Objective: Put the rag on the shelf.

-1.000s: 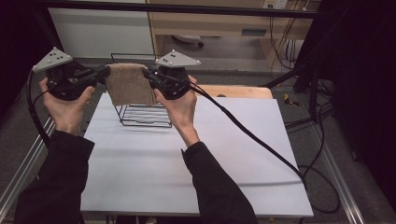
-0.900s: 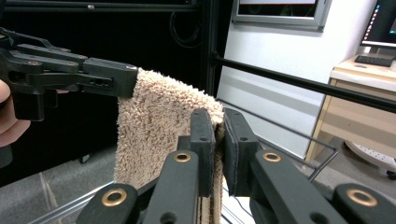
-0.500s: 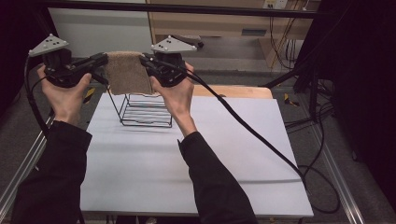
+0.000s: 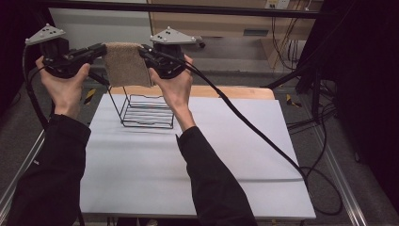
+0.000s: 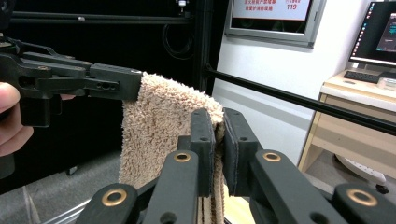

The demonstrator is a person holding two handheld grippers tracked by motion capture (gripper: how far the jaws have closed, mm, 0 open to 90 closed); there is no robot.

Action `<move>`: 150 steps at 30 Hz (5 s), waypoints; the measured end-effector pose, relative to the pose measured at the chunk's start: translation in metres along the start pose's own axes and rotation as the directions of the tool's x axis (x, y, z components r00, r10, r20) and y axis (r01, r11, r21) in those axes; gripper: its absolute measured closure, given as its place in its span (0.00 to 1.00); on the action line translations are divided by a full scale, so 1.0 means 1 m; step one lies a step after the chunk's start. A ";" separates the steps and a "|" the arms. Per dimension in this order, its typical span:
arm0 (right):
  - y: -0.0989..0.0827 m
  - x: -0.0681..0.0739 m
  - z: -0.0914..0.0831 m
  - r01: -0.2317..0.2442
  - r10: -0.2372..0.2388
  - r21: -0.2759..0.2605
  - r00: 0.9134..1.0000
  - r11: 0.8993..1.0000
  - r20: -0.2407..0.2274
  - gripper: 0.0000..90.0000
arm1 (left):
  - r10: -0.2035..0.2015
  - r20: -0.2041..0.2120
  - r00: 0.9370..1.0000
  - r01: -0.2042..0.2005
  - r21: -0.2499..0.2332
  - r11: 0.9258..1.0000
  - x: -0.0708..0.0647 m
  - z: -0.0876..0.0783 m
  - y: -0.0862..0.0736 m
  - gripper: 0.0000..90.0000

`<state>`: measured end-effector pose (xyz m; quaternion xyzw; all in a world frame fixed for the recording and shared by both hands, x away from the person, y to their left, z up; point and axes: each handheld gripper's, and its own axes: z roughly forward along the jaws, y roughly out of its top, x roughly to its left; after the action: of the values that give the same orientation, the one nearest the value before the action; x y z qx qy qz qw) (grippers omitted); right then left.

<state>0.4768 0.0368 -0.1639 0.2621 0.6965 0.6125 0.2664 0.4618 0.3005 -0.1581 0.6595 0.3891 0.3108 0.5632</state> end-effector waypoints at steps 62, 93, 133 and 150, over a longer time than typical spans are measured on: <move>-0.026 -0.042 0.051 0.033 -0.035 0.083 0.999 0.996 0.022 0.93 | 0.051 -0.042 0.998 -0.047 0.096 0.994 0.025 0.061 -0.020 0.95; -0.045 -0.030 0.031 0.027 -0.025 0.098 0.999 0.995 -0.020 0.92 | 0.068 0.023 0.997 -0.070 0.090 0.993 0.014 0.034 -0.042 0.95; -0.066 -0.013 0.023 0.136 -0.114 0.219 0.987 0.966 -0.110 0.89 | -0.004 0.100 0.995 -0.018 0.219 0.975 0.001 0.025 -0.050 0.99; -0.064 -0.010 0.014 0.119 -0.088 0.212 0.985 0.970 -0.150 0.72 | 0.029 0.109 0.994 -0.059 0.286 0.956 0.000 0.030 -0.075 1.00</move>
<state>0.4916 0.0325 -0.2281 0.2099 0.7898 0.5336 0.2180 0.4747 0.2903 -0.2373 0.7584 0.3858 0.2286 0.4730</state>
